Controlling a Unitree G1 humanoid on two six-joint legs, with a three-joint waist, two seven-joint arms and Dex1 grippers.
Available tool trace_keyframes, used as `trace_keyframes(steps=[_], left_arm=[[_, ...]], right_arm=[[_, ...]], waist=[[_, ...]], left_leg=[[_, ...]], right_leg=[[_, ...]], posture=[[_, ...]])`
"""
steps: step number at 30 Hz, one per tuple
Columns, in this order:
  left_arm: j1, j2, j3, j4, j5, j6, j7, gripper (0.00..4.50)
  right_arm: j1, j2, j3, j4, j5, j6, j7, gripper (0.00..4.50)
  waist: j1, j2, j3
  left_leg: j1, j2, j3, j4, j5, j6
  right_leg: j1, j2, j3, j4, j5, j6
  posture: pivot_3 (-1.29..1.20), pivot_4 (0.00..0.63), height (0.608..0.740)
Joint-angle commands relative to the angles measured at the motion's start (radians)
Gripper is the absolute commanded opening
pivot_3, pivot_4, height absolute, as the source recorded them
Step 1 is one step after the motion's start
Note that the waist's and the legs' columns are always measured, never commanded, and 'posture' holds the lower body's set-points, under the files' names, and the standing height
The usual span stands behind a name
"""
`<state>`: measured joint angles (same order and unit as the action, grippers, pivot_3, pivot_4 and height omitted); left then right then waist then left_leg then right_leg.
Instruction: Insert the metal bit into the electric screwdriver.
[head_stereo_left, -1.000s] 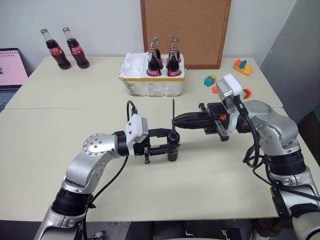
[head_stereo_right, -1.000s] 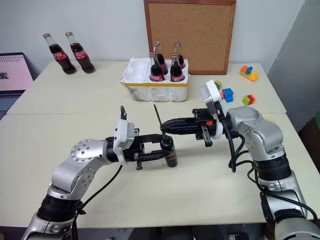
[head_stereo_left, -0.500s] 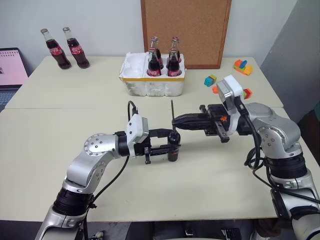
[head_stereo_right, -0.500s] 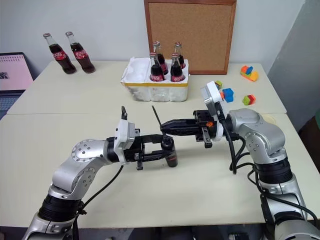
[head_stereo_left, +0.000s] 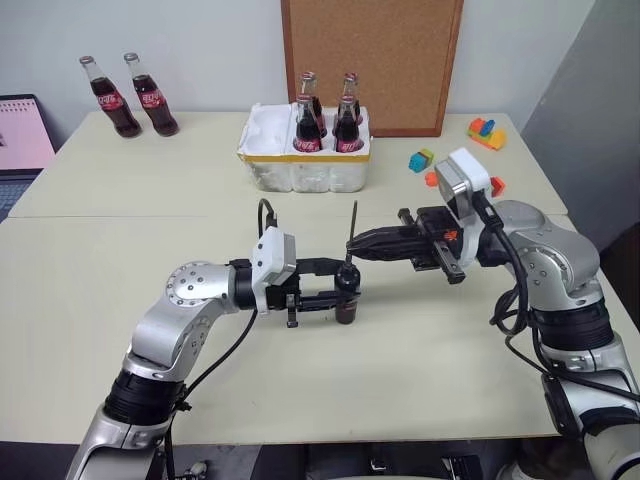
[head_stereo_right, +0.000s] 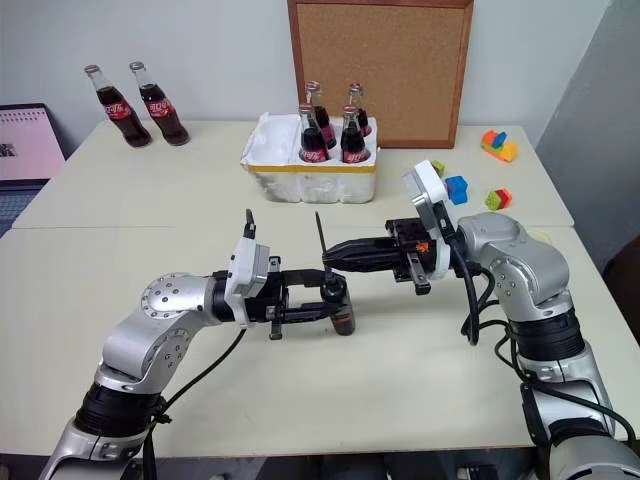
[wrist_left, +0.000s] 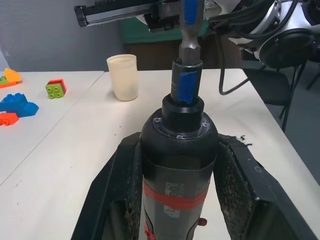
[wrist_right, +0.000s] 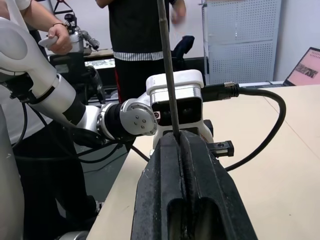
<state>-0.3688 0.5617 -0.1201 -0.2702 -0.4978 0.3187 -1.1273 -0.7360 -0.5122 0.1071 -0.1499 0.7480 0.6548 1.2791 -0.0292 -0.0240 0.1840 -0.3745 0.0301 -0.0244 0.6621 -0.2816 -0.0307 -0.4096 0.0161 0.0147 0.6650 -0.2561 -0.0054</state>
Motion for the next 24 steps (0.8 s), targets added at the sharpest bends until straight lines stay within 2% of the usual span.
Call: trace_keyframes(steps=[1,24], left_arm=[[-0.001,0.012,0.001,-0.001,-0.007,0.005,-0.015,1.64],[0.005,0.018,-0.007,-0.003,-0.001,-0.003,-0.034,1.64]], right_arm=[[-0.033,-0.001,0.002,-0.018,0.01,-0.003,0.029,0.0],[-0.089,-0.008,0.02,0.041,-0.052,-0.049,0.093,0.0]], waist=[[0.0,0.0,0.0],[0.0,0.0,0.0]], left_leg=[[0.0,0.0,0.0,0.0,0.0,0.0],[-0.001,0.0,0.0,0.0,0.0,0.0]], right_leg=[[0.0,0.0,0.0,0.0,0.0,0.0],[-0.001,0.0,0.0,0.0,0.0,0.0]], posture=[[0.0,0.15,0.74],[0.0,0.15,0.74]])
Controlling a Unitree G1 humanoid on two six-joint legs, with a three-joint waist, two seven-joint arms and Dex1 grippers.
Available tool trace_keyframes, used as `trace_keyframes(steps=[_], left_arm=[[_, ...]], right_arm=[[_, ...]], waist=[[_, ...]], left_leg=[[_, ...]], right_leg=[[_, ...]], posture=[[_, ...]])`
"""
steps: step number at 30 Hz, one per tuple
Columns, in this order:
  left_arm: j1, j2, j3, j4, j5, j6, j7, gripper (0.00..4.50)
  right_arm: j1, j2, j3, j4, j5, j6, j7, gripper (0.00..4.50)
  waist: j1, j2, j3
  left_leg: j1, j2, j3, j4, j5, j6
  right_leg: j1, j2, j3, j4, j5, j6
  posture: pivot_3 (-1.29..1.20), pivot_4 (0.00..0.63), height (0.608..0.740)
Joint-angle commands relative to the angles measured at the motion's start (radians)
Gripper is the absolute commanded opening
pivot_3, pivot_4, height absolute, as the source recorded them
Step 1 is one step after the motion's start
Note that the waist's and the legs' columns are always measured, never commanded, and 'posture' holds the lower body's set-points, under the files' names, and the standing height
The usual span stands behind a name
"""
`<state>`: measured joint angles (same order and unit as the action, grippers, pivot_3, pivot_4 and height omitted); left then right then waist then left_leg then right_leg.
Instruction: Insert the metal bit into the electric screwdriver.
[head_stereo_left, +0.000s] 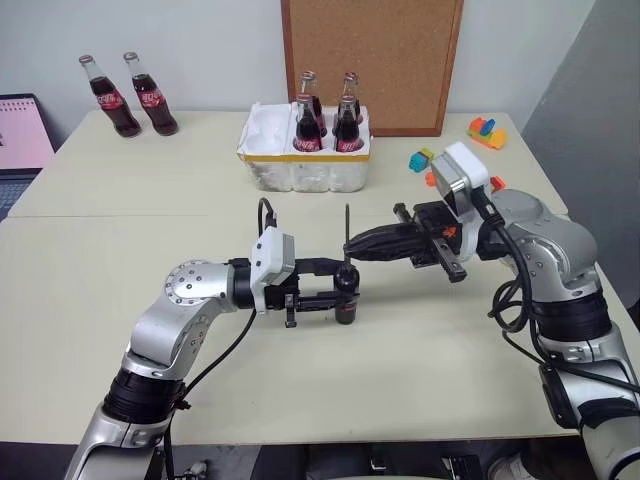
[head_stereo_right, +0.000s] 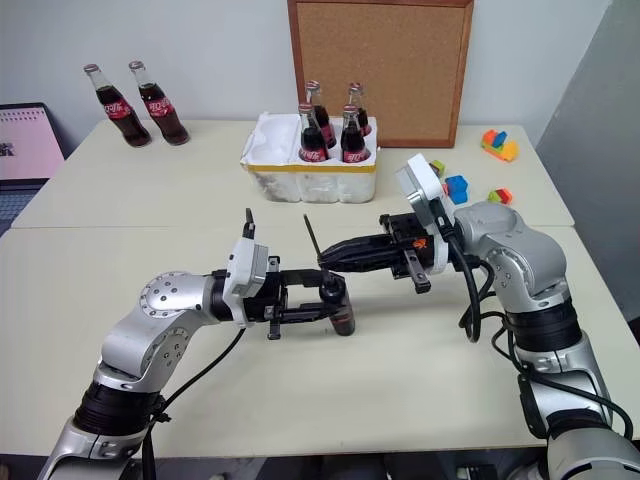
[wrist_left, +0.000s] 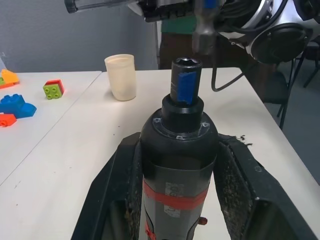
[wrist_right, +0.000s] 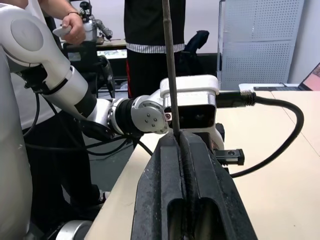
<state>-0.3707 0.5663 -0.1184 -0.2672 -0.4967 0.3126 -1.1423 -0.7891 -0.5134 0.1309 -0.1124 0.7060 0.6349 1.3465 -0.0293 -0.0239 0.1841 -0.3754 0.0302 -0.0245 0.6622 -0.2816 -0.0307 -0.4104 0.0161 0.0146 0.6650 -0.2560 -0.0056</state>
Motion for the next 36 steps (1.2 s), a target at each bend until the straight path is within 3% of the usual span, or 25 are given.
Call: trace_keyframes(steps=[1,27,36], left_arm=[[0.007,0.013,-0.009,-0.005,-0.002,0.003,-0.019,1.64],[0.004,0.012,-0.01,-0.01,0.0,0.003,-0.016,1.64],[0.0,0.009,-0.011,-0.006,0.003,0.003,-0.013,1.64]], right_arm=[[-0.039,-0.008,0.0,0.01,-0.018,-0.036,0.034,0.0],[-0.044,-0.013,0.047,0.067,-0.094,-0.068,0.075,0.0],[-0.043,-0.086,0.081,0.02,-0.103,-0.004,0.097,0.0]], waist=[[0.0,0.0,0.0],[0.0,0.0,0.0],[0.0,0.0,0.0]], left_leg=[[0.0,0.0,0.0,0.0,0.0,0.0],[0.0,0.0,0.0,0.0,0.0,0.0],[0.0,0.0,0.0,0.0,0.0,0.0]], right_leg=[[0.0,0.0,0.0,0.0,0.0,0.0],[0.0,0.0,0.0,0.0,0.0,0.0],[0.0,0.0,0.0,0.001,0.0,0.0]], posture=[[0.0,0.15,0.74],[0.0,0.15,0.74],[0.0,0.15,0.74]])
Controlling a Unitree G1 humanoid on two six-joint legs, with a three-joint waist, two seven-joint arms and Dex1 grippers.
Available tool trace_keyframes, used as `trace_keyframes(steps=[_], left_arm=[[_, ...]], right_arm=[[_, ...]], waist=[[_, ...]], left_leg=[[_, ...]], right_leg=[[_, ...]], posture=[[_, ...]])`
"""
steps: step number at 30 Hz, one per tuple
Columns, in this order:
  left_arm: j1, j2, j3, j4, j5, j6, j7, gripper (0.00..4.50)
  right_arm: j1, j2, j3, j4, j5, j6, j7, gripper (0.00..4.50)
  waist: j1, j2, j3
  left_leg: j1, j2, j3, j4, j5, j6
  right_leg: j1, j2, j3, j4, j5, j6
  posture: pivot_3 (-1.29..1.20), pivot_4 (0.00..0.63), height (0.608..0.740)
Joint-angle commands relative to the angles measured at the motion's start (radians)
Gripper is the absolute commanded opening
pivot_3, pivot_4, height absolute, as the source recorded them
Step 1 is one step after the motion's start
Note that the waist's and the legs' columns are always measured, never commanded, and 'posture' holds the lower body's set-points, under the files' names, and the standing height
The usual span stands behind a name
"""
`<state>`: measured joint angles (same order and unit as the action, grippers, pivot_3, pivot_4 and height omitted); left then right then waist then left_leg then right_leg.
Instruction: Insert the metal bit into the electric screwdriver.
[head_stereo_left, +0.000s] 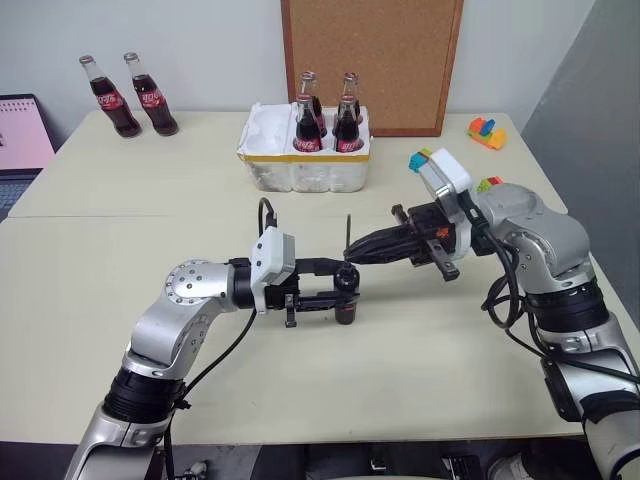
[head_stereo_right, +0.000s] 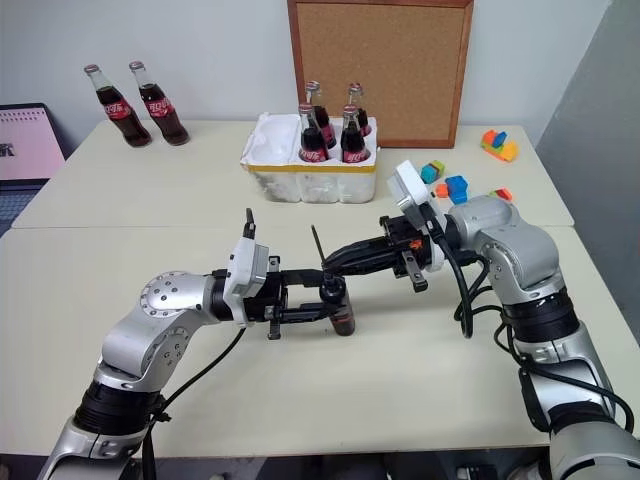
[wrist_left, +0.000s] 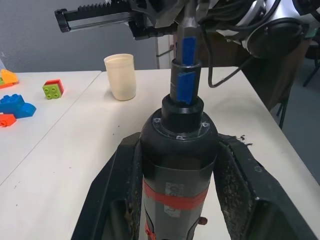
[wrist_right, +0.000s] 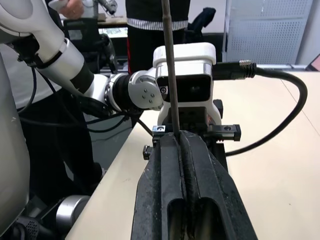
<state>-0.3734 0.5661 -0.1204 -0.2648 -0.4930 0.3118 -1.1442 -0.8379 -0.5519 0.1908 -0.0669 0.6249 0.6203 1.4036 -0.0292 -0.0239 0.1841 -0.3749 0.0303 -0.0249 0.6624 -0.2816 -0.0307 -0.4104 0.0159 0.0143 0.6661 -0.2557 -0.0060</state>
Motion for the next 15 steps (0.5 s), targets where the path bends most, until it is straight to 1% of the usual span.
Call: trace_keyframes(steps=[1,4,6,7,9,11,15], left_arm=[[0.002,0.008,-0.009,-0.007,0.0,0.003,-0.01,1.64],[-0.002,0.006,-0.012,-0.003,0.001,0.0,-0.009,1.64],[-0.004,0.005,-0.014,-0.001,0.002,-0.002,-0.008,1.64],[-0.004,0.004,-0.014,0.0,0.002,-0.003,-0.007,1.64],[-0.006,0.001,-0.015,0.003,0.004,-0.006,-0.006,1.64],[-0.006,-0.002,-0.016,0.006,0.006,-0.008,-0.005,1.64],[-0.007,-0.009,-0.016,0.008,0.006,-0.01,0.002,1.64]], right_arm=[[0.007,-0.056,0.025,-0.028,-0.029,0.01,0.039,0.0],[0.009,-0.051,0.018,-0.031,-0.027,0.019,0.002,0.0],[0.006,-0.047,0.009,-0.037,-0.013,0.032,-0.013,0.4],[0.004,-0.048,0.004,-0.042,-0.007,0.041,-0.016,0.48],[0.002,-0.054,-0.008,-0.054,0.007,0.061,-0.018,1.01],[0.004,-0.06,-0.021,-0.065,0.019,0.077,-0.021,1.39],[0.015,-0.076,-0.051,-0.089,0.04,0.101,-0.04,2.38]], waist=[[0.0,0.0,0.0],[-0.002,0.0,0.0],[-0.002,0.0,0.0],[-0.001,0.0,0.0],[0.0,0.0,0.0],[0.0,0.0,0.0],[0.0,0.0,0.0]], left_leg=[[0.0,0.0,0.0,0.0,0.0,0.0],[0.0,0.0,0.0,0.0,0.0,0.0],[0.001,0.0,0.0,0.0,0.0,0.0],[0.001,0.0,0.0,0.0,0.0,0.0],[0.0,0.0,0.0,0.0,0.0,0.0],[0.0,0.0,0.0,0.0,0.0,0.0],[-0.001,0.0,0.0,0.0,0.0,0.0]], right_leg=[[0.0,0.0,0.0,0.0,0.0,0.0],[0.0,0.0,0.0,0.0,0.0,0.0],[0.0,0.0,0.0,0.0,0.0,0.0],[0.0,0.0,0.0,0.0,0.0,0.0],[0.0,0.0,0.0,0.0,0.0,0.0],[0.0,0.0,0.0,0.0,0.0,0.0],[0.0,0.0,0.0,-0.001,0.0,0.0]], posture=[[0.0,0.15,0.74],[0.0,0.15,0.74],[0.0,0.15,0.74],[0.0,0.15,0.74],[0.0,0.15,0.74],[0.0,0.15,0.74],[0.0,0.15,0.74]])
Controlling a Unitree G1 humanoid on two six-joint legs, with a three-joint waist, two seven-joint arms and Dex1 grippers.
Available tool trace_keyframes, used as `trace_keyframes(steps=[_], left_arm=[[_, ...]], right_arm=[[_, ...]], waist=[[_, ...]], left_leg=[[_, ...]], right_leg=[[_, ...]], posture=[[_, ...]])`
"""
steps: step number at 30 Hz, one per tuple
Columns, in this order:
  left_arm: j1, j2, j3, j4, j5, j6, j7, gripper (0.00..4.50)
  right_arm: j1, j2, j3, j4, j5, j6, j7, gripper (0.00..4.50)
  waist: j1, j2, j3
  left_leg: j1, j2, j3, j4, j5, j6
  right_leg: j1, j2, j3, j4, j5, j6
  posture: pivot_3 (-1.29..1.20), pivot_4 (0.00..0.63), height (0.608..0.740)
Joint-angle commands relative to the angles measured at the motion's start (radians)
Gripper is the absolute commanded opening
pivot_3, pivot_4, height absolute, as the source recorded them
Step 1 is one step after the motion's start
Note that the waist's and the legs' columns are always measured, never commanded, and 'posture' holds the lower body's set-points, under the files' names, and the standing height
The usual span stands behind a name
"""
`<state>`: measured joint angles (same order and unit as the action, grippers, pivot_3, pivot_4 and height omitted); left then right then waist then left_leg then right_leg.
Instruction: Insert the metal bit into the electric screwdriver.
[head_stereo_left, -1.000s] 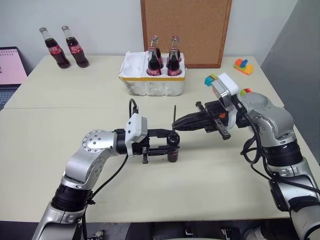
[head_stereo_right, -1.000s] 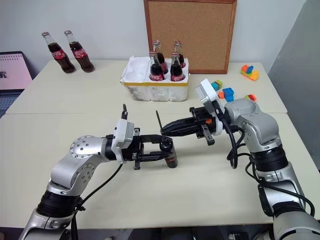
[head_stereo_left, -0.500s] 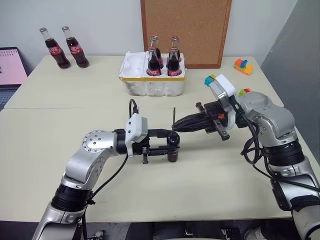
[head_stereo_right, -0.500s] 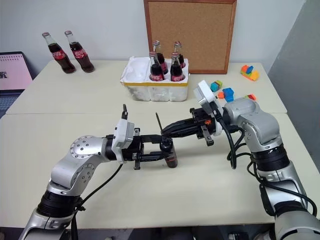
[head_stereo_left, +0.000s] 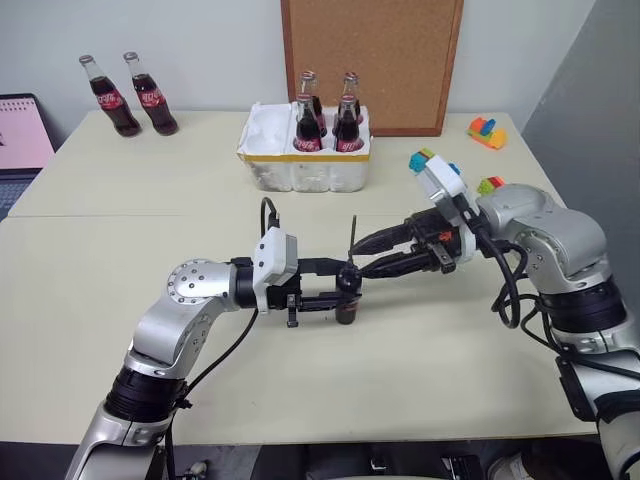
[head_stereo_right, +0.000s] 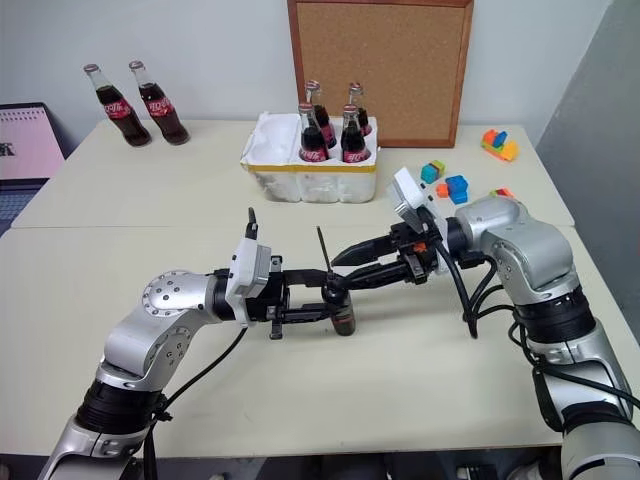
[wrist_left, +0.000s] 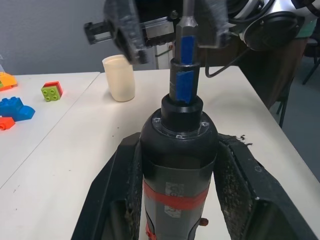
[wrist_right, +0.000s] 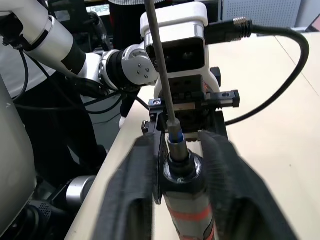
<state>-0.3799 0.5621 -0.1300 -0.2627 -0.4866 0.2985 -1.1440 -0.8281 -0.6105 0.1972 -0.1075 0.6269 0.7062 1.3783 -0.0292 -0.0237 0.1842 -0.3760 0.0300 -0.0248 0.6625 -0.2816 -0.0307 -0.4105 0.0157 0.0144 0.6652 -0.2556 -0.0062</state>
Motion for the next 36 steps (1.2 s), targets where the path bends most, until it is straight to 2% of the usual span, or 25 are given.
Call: trace_keyframes(steps=[1,3,10,14,19,23,25,29,32,34,36], left_arm=[[0.0,-0.007,-0.005,0.005,-0.002,0.005,0.005,1.64],[0.001,-0.014,0.001,0.001,-0.007,0.01,0.015,1.64],[-0.005,-0.03,0.04,-0.023,-0.018,0.035,0.091,1.64],[-0.007,-0.002,0.08,-0.057,0.002,0.048,0.15,1.64],[-0.063,0.101,0.089,-0.063,0.062,0.048,0.14,1.64],[-0.185,0.241,0.003,0.041,0.224,0.019,0.073,1.64],[-0.226,0.266,-0.064,0.096,0.299,-0.024,0.037,1.64],[-0.317,0.231,-0.189,0.234,0.436,-0.114,0.003,1.64],[-0.421,0.156,-0.314,0.421,0.563,-0.229,-0.021,1.64],[-0.46,0.114,-0.345,0.518,0.591,-0.265,-0.026,1.64],[-0.52,0.072,-0.411,0.651,0.679,-0.35,-0.019,1.64]], right_arm=[[0.011,-0.023,-0.069,-0.059,0.047,0.024,-0.023,2.59],[0.03,-0.038,-0.097,-0.084,0.063,0.039,-0.044,3.14],[0.125,-0.091,-0.187,-0.21,0.092,0.072,-0.156,4.45],[0.197,-0.07,-0.279,-0.313,0.137,0.095,-0.297,4.5],[0.314,-0.088,-0.36,-0.426,0.178,0.117,-0.403,4.5],[0.407,-0.117,-0.424,-0.514,0.189,0.116,-0.474,4.5],[0.446,-0.146,-0.441,-0.553,0.164,0.106,-0.501,4.5],[0.514,-0.231,-0.445,-0.623,0.09,0.086,-0.537,4.5],[0.561,-0.288,-0.471,-0.651,0.068,0.084,-0.544,4.5],[0.575,-0.306,-0.464,-0.654,0.057,0.078,-0.552,4.5],[0.602,-0.323,-0.446,-0.669,0.03,0.066,-0.556,4.5]], waist=[[0.001,0.0,0.0],[0.002,0.0,0.0],[0.003,0.0,0.0],[0.001,0.0,0.0],[0.003,-0.001,0.0],[0.004,0.0,0.001],[0.006,0.0,0.001],[0.012,0.0,0.001],[0.022,0.0,0.001],[0.023,0.0,0.001],[0.013,0.0,0.001]], left_leg=[[0.0,0.0,0.0,0.0,0.0,0.0],[0.0,0.0,0.0,0.0,0.0,0.0],[-0.001,0.0,0.0,0.0,0.0,0.0],[-0.001,0.0,0.0,0.0,0.0,0.0],[-0.002,0.0,0.0,0.0,0.0,0.0],[-0.004,-0.001,0.001,0.0,0.0,0.0],[-0.005,-0.002,0.001,0.0,0.0,0.0],[-0.005,-0.002,0.002,0.0,0.0,0.0],[-0.005,-0.003,0.004,0.001,0.0,0.0],[-0.005,-0.005,0.005,0.002,0.0,0.0],[-0.004,-0.005,0.007,0.002,0.0,0.0]], right_leg=[[0.0,0.0,0.0,0.0,0.0,0.0],[0.0,0.0,-0.001,0.0,0.0,0.0],[0.0,0.0,-0.001,0.0,0.0,0.001],[-0.001,0.0,0.0,0.001,0.0,0.001],[-0.001,0.0,-0.001,0.001,0.0,0.001],[-0.003,0.0,-0.002,0.001,0.0,0.001],[-0.003,0.001,-0.003,0.0,0.0,0.001],[-0.003,0.001,-0.001,-0.001,-0.001,0.001],[-0.003,0.001,-0.001,-0.001,-0.001,0.001],[-0.002,0.003,-0.001,-0.001,0.0,0.002],[-0.002,0.006,0.001,-0.001,0.001,0.001]], posture=[[0.0,0.15,0.74],[0.0,0.15,0.74],[0.0,0.15,0.74],[0.0,0.15,0.74],[0.0,0.15,0.74],[0.0,0.15,0.74],[0.0,0.15,0.74],[0.0,0.15,0.74],[0.0,0.15,0.74],[0.0,0.15,0.74],[0.0,0.15,0.74]])
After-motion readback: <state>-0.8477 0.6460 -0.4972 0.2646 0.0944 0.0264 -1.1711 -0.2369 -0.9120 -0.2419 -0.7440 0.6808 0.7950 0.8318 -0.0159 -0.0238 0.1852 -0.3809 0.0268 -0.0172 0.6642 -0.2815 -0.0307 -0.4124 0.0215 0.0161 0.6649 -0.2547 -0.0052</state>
